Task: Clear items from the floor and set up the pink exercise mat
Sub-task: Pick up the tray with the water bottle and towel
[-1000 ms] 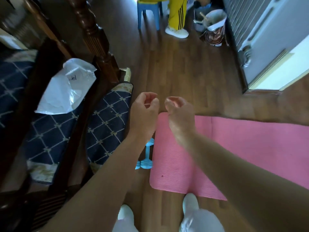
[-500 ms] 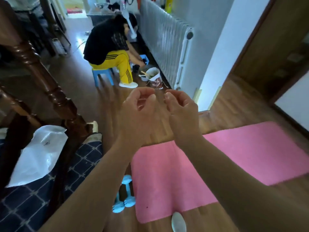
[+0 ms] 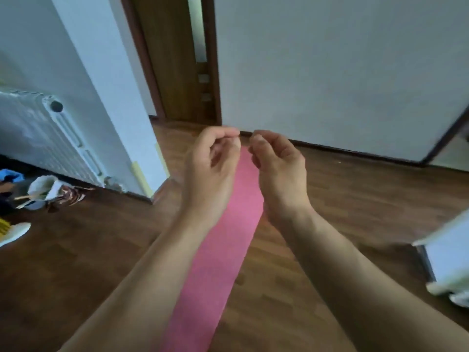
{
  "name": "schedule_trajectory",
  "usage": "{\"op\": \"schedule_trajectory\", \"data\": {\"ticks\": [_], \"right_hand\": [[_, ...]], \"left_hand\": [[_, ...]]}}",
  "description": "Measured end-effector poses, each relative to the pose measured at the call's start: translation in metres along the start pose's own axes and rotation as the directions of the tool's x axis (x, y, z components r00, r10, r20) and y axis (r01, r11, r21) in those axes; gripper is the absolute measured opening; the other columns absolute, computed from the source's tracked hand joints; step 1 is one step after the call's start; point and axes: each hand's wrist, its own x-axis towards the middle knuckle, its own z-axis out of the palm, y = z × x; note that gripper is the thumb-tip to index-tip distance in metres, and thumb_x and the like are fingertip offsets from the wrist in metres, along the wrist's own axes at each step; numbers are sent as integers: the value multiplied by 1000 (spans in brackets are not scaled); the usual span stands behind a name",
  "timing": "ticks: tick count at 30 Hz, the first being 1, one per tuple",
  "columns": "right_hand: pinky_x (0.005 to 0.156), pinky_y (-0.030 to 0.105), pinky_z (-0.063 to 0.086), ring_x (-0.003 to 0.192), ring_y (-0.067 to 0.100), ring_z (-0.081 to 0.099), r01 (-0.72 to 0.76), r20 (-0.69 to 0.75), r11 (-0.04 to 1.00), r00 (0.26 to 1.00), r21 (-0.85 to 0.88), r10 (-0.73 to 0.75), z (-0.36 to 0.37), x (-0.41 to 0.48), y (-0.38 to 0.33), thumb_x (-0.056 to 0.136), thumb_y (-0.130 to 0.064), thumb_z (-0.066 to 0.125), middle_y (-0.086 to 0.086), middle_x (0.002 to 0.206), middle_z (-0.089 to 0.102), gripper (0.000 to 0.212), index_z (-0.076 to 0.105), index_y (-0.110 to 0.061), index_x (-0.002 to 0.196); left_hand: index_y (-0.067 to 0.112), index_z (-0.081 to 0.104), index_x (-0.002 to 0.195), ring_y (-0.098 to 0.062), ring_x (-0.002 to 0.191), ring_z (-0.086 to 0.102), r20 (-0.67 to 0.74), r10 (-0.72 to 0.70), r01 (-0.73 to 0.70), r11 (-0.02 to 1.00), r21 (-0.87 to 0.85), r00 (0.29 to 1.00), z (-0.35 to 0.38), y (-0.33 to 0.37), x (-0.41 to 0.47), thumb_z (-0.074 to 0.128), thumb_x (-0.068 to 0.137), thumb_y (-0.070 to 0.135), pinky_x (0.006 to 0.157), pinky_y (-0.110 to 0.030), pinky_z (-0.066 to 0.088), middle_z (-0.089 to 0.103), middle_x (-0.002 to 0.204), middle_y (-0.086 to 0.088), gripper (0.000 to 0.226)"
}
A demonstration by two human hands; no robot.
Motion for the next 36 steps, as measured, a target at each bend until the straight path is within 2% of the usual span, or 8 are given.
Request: {"op": "schedule_trajectory", "data": {"ticks": [7,12,17,19,23,27,32,36], "right_hand": [[86,24,50,84,5,61,82,-389,997,918,-1,-76,-170,-19,-37,94,-16,58,-5,87,68,15,69,-13,103],[87,25,52,89,9,64,90,-620,990,772,-113,-141,-317,-61,-68,95,-18,56,-3,93,70,16,68,-16,104],[83,23,52,92,13,66,112,-802,980,563,-168,-201,-451,-110,-97,94,-19,57,-5,89,69,11,67,-20,98],[81,21,52,89,10,65,126,-852,977,478,-172,-211,-493,-128,-103,94,-19,57,-7,86,68,11,67,-19,99],[93,29,51,97,13,65,122,-931,976,300,-181,-210,-564,-157,-104,94,-19,57,-5,93,68,11,67,-22,97],[92,27,50,94,11,63,121,-969,975,141,-188,-205,-626,-167,-105,95,-19,57,-6,91,67,12,67,-19,101],[92,28,49,93,11,62,129,-978,970,2,-205,-207,-693,-149,-110,95,-18,57,0,95,68,10,67,-21,96],[93,26,49,93,11,62,152,-980,971,-110,-184,-168,-749,-138,-113,95,-17,57,-1,93,66,11,66,-22,92]], "left_hand": [[15,62,96,3,75,58,268,131,-64,967,-245,955,152,58,-36,55,93,9,70,-8,44,64,86,4,9],[18,61,94,-1,79,60,462,233,-31,914,-404,856,282,117,-105,55,93,11,71,-10,46,66,88,2,9],[16,62,94,-9,84,63,620,310,73,855,-514,721,394,180,-184,55,93,10,75,-11,47,67,90,-2,9],[20,61,93,-13,86,64,674,345,114,835,-538,653,431,200,-209,55,94,11,75,-12,48,67,90,-3,11],[23,60,91,-12,80,62,770,396,203,811,-549,500,495,226,-251,54,95,12,68,-9,47,64,82,-1,13],[21,60,94,-9,84,62,808,450,232,799,-555,381,561,242,-274,54,95,14,74,-10,47,64,86,4,10],[20,60,95,-9,84,62,809,510,219,788,-575,292,645,253,-278,53,95,14,73,-10,48,64,87,4,9],[20,60,95,-10,85,62,819,546,204,794,-573,177,722,262,-289,53,95,14,76,-14,49,65,88,3,9]]}}
